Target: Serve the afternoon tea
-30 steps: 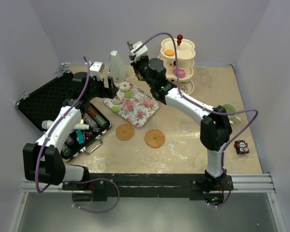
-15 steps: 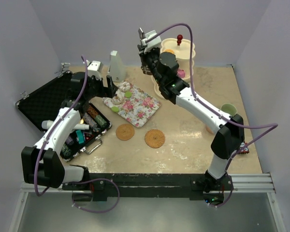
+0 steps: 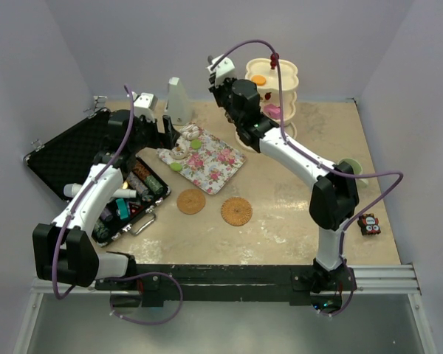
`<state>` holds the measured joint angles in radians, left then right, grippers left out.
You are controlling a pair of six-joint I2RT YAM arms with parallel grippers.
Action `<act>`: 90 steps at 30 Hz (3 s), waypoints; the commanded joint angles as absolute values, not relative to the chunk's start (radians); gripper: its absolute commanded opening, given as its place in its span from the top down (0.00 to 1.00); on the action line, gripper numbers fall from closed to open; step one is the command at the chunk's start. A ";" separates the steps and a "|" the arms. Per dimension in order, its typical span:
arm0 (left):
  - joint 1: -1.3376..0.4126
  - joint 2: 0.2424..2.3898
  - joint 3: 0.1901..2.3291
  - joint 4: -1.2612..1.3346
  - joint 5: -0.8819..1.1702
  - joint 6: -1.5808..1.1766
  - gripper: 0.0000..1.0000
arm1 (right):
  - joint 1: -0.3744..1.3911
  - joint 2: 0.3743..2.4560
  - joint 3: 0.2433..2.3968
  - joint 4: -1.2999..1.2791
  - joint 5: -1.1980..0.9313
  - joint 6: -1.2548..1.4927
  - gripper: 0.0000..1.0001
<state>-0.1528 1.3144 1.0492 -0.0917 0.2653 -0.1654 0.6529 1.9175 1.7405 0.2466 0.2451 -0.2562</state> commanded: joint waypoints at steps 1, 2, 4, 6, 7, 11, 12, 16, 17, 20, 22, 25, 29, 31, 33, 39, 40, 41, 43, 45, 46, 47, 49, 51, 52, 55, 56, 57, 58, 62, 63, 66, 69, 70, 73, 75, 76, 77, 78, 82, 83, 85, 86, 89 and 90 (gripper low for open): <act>-0.150 1.295 1.060 -0.061 0.272 -0.176 0.05 | 0.641 1.884 1.830 0.298 0.242 -0.298 0.99; -0.150 1.293 1.060 -0.061 0.272 -0.176 0.05 | 0.638 1.885 1.835 0.298 0.239 -0.299 1.00; -0.150 1.295 1.060 -0.061 0.273 -0.176 0.05 | 0.632 1.894 1.848 0.298 0.232 -0.304 0.99; -0.150 1.296 1.060 -0.061 0.273 -0.175 0.05 | 0.624 1.908 1.865 0.293 0.230 -0.305 0.99; -0.150 1.298 1.060 -0.061 0.275 -0.175 0.05 | 0.620 1.916 1.874 0.290 0.229 -0.304 1.00; -0.150 1.301 1.061 -0.063 0.273 -0.175 0.05 | 0.595 1.945 1.902 0.288 0.230 -0.311 0.99; -0.150 1.301 1.060 -0.063 0.273 -0.175 0.05 | 0.586 1.954 1.911 0.284 0.230 -0.313 0.99; -0.150 1.302 1.062 -0.064 0.276 -0.175 0.05 | 0.571 1.993 1.957 0.259 0.215 -0.314 0.98; -0.150 1.305 1.062 -0.064 0.279 -0.175 0.05 | 0.568 2.000 1.968 0.253 0.210 -0.314 0.98; -0.150 1.305 1.065 -0.066 0.282 -0.175 0.05 | 0.557 2.022 1.996 0.235 0.206 -0.314 0.98; -0.150 1.307 1.063 -0.067 0.285 -0.175 0.05 | 0.554 2.039 2.008 0.218 0.213 -0.314 0.98; -0.150 1.307 1.065 -0.067 0.288 -0.175 0.05 | 0.549 2.042 2.011 0.201 0.235 -0.314 0.98; -0.150 1.307 1.066 -0.068 0.291 -0.178 0.05 | 0.543 2.037 2.005 0.196 0.258 -0.314 0.97; -0.150 1.305 1.066 -0.071 0.291 -0.176 0.05 | 0.540 2.039 2.006 0.192 0.268 -0.314 0.97; -0.150 1.307 1.068 -0.069 0.293 -0.178 0.05 | 0.540 2.040 2.006 0.192 0.279 -0.321 0.97; -0.150 1.307 1.066 -0.067 0.295 -0.179 0.05 | 0.538 2.034 2.009 0.193 0.305 -0.334 0.97; -0.150 1.305 1.066 -0.067 0.295 -0.179 0.05 | 0.538 2.034 2.011 0.192 0.311 -0.339 0.97; -0.150 1.307 1.066 -0.067 0.296 -0.179 0.05 | 0.538 2.034 2.016 0.192 0.317 -0.344 0.97; -0.150 1.308 1.066 -0.067 0.296 -0.179 0.05 | 0.538 2.033 2.017 0.192 0.327 -0.351 0.97; -0.150 1.307 1.066 -0.067 0.298 -0.181 0.05 | 0.537 2.034 2.022 0.189 0.331 -0.356 0.97; -0.150 1.308 1.066 -0.067 0.298 -0.181 0.05 | 0.535 2.034 2.023 0.189 0.334 -0.357 0.97; -0.150 1.308 1.066 -0.067 0.299 -0.181 0.05 | 0.534 2.034 2.026 0.189 0.334 -0.359 0.97; -0.150 1.307 1.066 -0.067 0.299 -0.181 0.05 | 0.532 2.033 2.029 0.187 0.336 -0.362 0.97; -0.150 1.307 1.066 -0.067 0.301 -0.181 0.05 | 0.529 2.033 2.031 0.186 0.341 -0.367 0.97; -0.150 1.307 1.066 -0.067 0.301 -0.181 0.05 | 0.528 2.033 2.034 0.184 0.341 -0.367 0.97; -0.150 1.307 1.068 -0.069 0.302 -0.183 0.05 | 0.525 2.034 2.042 0.178 0.345 -0.374 0.97; -0.150 1.307 1.068 -0.068 0.302 -0.183 0.05 | 0.523 2.034 2.043 0.176 0.347 -0.377 0.96; -0.150 1.307 1.068 -0.067 0.304 -0.183 0.05 | 0.523 2.033 2.046 0.175 0.348 -0.382 0.97; -0.150 1.307 1.069 -0.067 0.304 -0.183 0.05 | 0.522 2.034 2.048 0.170 0.348 -0.380 0.96; -0.150 1.308 1.068 -0.067 0.307 -0.184 0.05 | 0.519 2.040 2.051 0.157 0.348 -0.383 0.96; -0.150 1.308 1.069 -0.069 0.307 -0.184 0.05 | 0.518 2.043 2.054 0.149 0.348 -0.382 0.96; -0.150 1.307 1.068 -0.069 0.307 -0.184 0.05 | 0.517 2.051 2.056 0.127 0.350 -0.385 0.90; -0.150 1.308 1.068 -0.068 0.308 -0.184 0.05 | 0.518 2.051 2.051 0.118 0.348 -0.382 0.79; -0.150 1.307 1.068 -0.069 0.308 -0.184 0.05 | 0.518 2.049 2.049 0.118 0.348 -0.382 0.75; -0.150 1.307 1.069 -0.071 0.308 -0.184 0.05 | 0.518 2.043 2.046 0.121 0.339 -0.377 0.64; -0.150 1.308 1.069 -0.071 0.308 -0.184 0.05 | 0.518 2.039 2.046 0.123 0.328 -0.370 0.61; -0.150 1.308 1.069 -0.072 0.308 -0.184 0.05 | 0.518 2.036 2.048 0.123 0.321 -0.367 0.60; -0.150 1.308 1.071 -0.071 0.308 -0.184 0.05 | 0.518 2.034 2.049 0.123 0.315 -0.362 0.59; -0.150 1.310 1.071 -0.072 0.308 -0.184 0.05 | 0.518 2.033 2.049 0.121 0.307 -0.357 0.58; -0.150 1.312 1.071 -0.074 0.310 -0.183 0.05 | 0.518 2.017 2.045 0.121 0.275 -0.338 0.55; -0.150 1.312 1.072 -0.074 0.310 -0.183 0.05 | 0.518 2.013 2.042 0.123 0.262 -0.331 0.54; -0.150 1.313 1.072 -0.074 0.310 -0.183 0.05 | 0.518 2.000 2.031 0.129 0.235 -0.313 0.53; -0.150 1.312 1.071 -0.074 0.311 -0.184 0.05 | 0.518 1.993 2.025 0.135 0.223 -0.307 0.52; -0.150 1.313 1.072 -0.075 0.311 -0.183 0.05 | 0.518 1.976 2.019 0.138 0.209 -0.284 0.50; -0.150 1.312 1.072 -0.075 0.311 -0.183 0.05 | 0.518 1.973 2.022 0.138 0.201 -0.276 0.50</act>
